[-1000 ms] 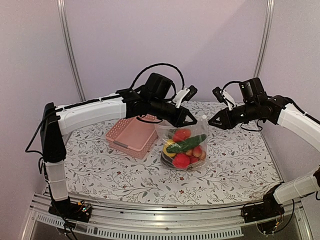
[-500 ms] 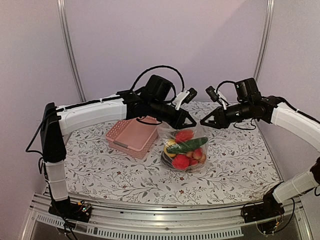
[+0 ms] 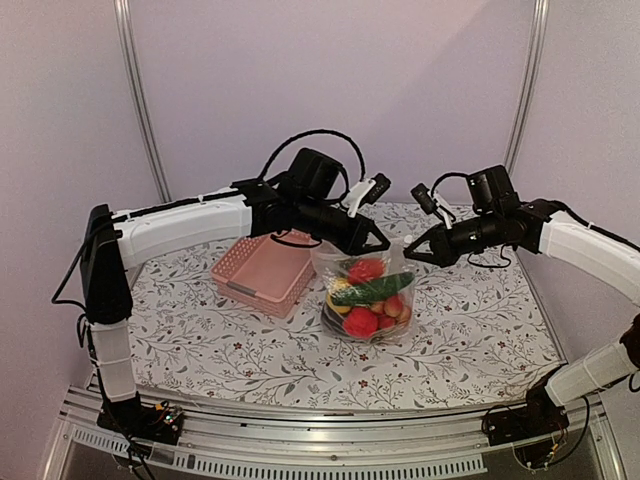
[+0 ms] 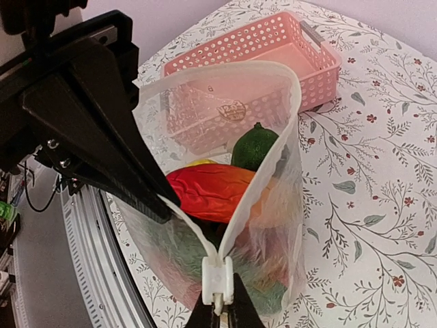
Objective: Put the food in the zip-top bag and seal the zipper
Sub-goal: Pass from the left arm to the right, then hold the zipper from the zipper food storage bag.
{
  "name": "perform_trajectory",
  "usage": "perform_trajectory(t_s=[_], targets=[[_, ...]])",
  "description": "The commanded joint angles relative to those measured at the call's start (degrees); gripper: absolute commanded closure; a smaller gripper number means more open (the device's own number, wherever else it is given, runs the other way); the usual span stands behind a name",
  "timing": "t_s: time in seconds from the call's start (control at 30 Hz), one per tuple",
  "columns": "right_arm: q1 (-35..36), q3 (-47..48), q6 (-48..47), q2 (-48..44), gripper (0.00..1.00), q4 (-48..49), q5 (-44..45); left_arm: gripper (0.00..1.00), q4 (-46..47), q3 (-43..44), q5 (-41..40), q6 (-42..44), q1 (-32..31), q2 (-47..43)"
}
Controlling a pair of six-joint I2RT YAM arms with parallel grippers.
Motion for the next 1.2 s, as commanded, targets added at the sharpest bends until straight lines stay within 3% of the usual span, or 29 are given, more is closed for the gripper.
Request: perform_trajectory(t_s=[0.0,0.07,0.23,0.4,0.67,0.9,1.17], targets=[[0.0,1.7,-0.3,-1.1,1.00,1.4,-0.2,1.00,2.0,0.0,0.3,-0.5,1.1,-1.5],[0.0,2.3,-0.4,-1.3,1.00,1.0,-0.7,1.00,1.6,0.0,0.0,-0.3,1.1,-1.6],[0.0,4.4,-2.3,-2.0,1.00,-0.9,-1.4,0.60,-2.2,3.9,-5.0,3.4,1.1,-3.2],[0.8,4.8,-4.1,-3.1,1.00,-2.7,-2.9,0.41,-1.2,5.5,-6.4,10.1,0.7,-5.2],[1.1,4.6,-6.9,-4.6,1.00,-4.9,-4.4,0.44,4.9,5.6,9.3,8.8,0.9,0.0],[2.0,4.7,-7.8,-4.6,1.00,-6.3,-3.8,0.49,8.4,5.0,10.9,6.9,0.4,2.8],[2.4,4.5,-8.0,-4.8,1.00,-6.6,-3.8,0.65,10.0,4.6,16.3,6.8,0.1,4.5]])
